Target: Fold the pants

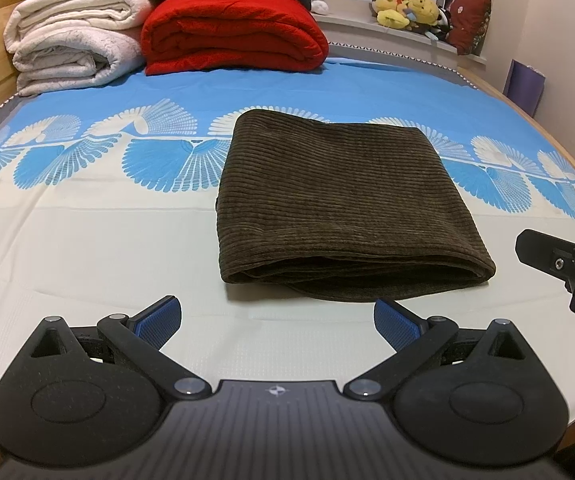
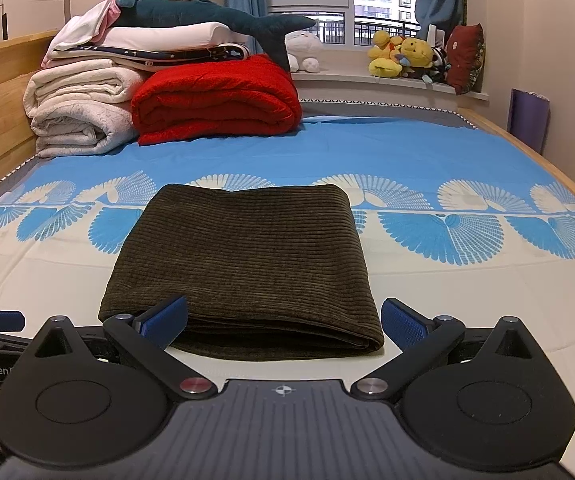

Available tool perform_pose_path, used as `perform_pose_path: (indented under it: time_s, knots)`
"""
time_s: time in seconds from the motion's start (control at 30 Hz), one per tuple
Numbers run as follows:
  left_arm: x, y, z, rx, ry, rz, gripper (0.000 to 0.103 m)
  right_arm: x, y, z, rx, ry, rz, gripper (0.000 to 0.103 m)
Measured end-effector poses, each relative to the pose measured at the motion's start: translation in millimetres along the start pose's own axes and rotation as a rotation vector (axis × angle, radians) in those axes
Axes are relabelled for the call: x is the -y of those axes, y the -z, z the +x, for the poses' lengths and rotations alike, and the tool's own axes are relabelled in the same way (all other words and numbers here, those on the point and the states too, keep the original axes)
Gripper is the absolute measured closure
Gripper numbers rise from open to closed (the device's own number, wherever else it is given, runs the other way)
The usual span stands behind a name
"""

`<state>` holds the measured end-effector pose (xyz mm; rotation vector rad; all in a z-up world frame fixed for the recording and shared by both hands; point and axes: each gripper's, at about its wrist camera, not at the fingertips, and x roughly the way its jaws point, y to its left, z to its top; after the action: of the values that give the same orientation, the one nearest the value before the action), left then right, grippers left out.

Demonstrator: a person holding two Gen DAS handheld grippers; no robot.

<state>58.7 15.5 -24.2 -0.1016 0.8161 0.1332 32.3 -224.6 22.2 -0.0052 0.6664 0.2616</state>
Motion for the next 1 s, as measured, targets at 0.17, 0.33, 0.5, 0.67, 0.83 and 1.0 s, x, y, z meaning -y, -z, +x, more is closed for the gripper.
perform_pose_path:
  time_s: [0.17, 0.33, 0.5, 0.67, 0.83, 1.0]
  knots:
    - [0.4, 0.0, 0.1, 0.0, -0.001, -0.001, 0.0, 0.1, -0.2, -0.1, -0.001, 0.0, -0.001, 0.001]
    - [0.7, 0.0, 0.0, 0.001, 0.0, 0.0, 0.0, -0.7, 0.0, 0.2, -0.001, 0.0, 0.0, 0.001]
    - [0.6, 1.0, 1.1, -0.001, 0.005, 0.003, 0.0, -0.3, -0.2, 0.3, 0.0, -0.001, -0.003, 0.001]
    - [0.5, 1.9, 1.4, -0.002, 0.008, 0.009, 0.0, -0.3, -0.3, 0.2, 0.0, -0.001, -0.004, 0.001]
    - [0.0, 1.8, 1.4, -0.002, 0.008, 0.01, 0.0, 0.7, 0.5, 0.0, 0.0, -0.004, -0.007, 0.001]
    - [-0.8, 2.0, 1.8, -0.003, 0.008, 0.01, 0.0, 0.9, 0.4, 0.0, 0.0, -0.005, -0.008, 0.001]
